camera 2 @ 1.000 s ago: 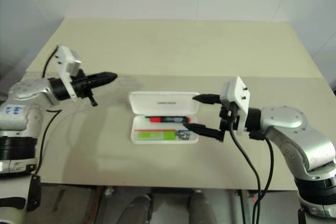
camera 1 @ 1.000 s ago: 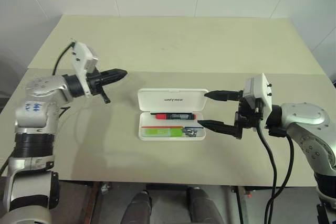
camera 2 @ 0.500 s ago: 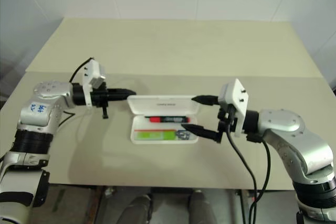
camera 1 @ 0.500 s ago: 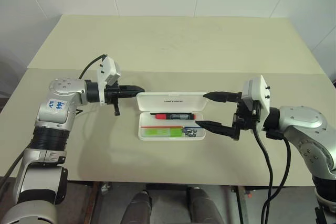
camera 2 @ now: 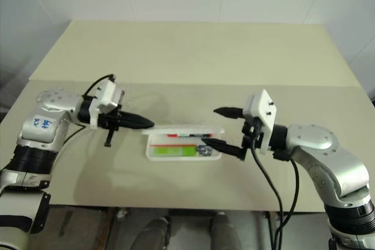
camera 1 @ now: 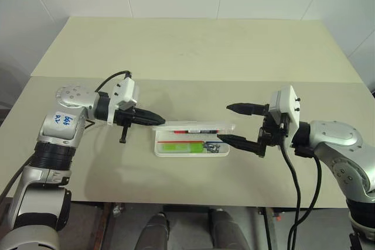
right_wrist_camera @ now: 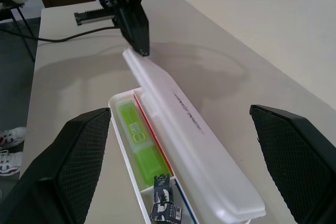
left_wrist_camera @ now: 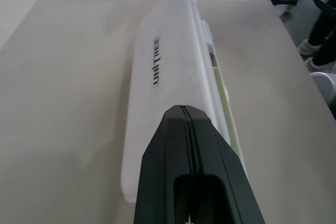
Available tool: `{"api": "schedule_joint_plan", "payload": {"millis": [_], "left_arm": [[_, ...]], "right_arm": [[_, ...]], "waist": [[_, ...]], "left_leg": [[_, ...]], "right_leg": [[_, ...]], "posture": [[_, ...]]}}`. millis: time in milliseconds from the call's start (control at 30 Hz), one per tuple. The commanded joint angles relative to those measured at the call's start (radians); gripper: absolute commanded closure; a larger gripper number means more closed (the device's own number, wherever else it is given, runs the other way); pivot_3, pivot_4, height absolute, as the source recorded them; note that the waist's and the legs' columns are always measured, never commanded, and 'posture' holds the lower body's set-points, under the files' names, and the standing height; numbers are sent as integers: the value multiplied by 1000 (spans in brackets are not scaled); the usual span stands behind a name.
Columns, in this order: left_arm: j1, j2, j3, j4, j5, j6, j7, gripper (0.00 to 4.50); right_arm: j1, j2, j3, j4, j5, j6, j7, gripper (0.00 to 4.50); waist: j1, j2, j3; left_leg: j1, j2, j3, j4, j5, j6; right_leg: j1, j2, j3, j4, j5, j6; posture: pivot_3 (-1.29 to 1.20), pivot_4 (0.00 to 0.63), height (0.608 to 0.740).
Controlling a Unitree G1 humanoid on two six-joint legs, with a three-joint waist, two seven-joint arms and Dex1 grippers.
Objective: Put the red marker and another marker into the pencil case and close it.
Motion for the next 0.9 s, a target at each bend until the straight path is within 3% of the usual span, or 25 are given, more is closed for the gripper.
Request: {"api": "schedule_joint_plan", "payload": {"millis": [33, 400, 900], "left_arm": [[13, 18, -17, -49, 6, -17, -32, 4479], [28, -18, -140, -60, 63, -42, -84, 4479], [17, -107, -196, -31, 136, -21, 7, 4479]], "right_arm": [[2, 6, -28, -48, 7, -23, -12, 0], [4, 44, -56, -65, 60, -21, -42, 0], [193, -110, -57, -40, -49, -119, 126, 0]], "waist": [[0, 0, 0], [1, 0, 0], [1, 0, 0]], "left_leg": [[0, 0, 0, 0, 0, 0], [0, 0, 0, 0, 0, 0], [0, 0, 0, 3, 0, 1]], "right_leg": [[0, 0, 0, 0, 0, 0], [0, 0, 0, 0, 0, 0], [1, 0, 0, 1, 0, 0]], "posture": [[0, 150, 740], [0, 150, 740], [0, 150, 740]]}}
